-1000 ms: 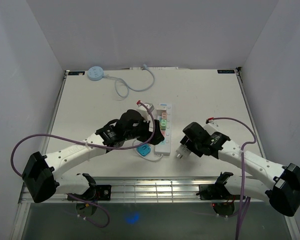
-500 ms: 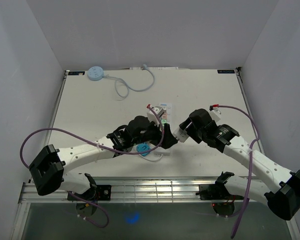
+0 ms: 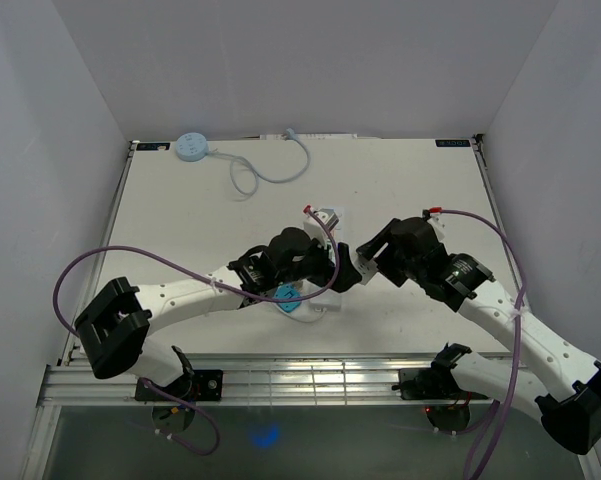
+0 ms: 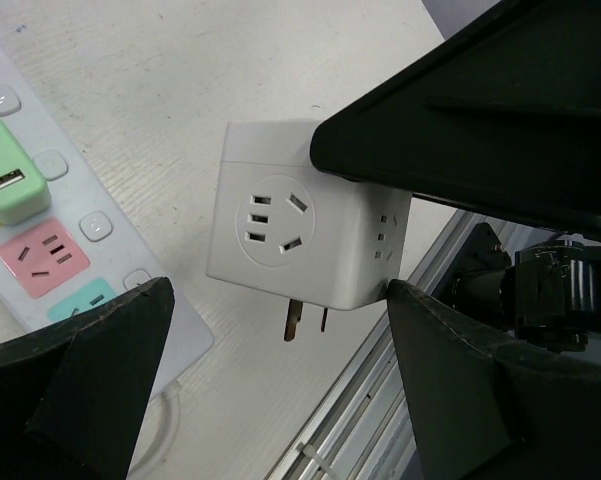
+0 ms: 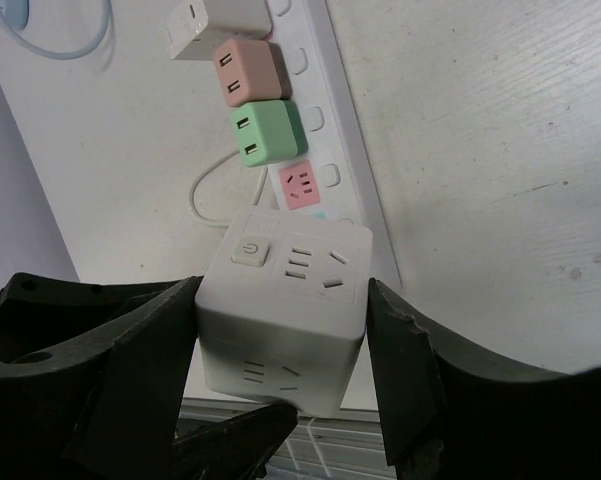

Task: Insert the plug

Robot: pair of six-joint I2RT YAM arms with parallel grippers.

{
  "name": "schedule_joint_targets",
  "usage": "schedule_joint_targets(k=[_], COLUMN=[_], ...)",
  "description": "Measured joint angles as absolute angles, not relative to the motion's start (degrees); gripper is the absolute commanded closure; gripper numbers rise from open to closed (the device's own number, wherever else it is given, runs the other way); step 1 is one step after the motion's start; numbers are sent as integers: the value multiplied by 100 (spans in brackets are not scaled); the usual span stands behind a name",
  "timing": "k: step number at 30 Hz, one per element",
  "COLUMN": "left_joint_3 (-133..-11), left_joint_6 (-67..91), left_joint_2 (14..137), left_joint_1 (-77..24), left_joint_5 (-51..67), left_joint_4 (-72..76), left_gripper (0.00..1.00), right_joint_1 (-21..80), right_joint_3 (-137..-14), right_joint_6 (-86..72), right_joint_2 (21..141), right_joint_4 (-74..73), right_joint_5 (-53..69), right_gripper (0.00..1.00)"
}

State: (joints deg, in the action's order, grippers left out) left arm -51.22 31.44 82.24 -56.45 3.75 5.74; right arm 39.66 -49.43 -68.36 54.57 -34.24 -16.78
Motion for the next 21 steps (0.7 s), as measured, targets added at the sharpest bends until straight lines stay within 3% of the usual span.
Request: schedule_joint_targets(k=[15, 17, 21], left_joint_3=[-5129, -5129, -5120], left_joint_6=[3529, 3575, 3649], left_joint_2=[8226, 8232, 8329], left_joint_1=[-5048, -5028, -4930], left_joint_5=[1758, 1911, 2064], left_joint_4=[1168, 1208, 1227], left_gripper=[4, 11, 43], right_joint_1=[3935, 3933, 3905], right_joint_3=[-4919, -4917, -4895], right_joint_6=[-6694, -6685, -6652], right_joint_2=[5382, 5380, 5358], right_joint_4=[-3109, -3085, -3057], right_joint_5=[-1173, -1142, -1133], right_gripper=[66, 66, 66])
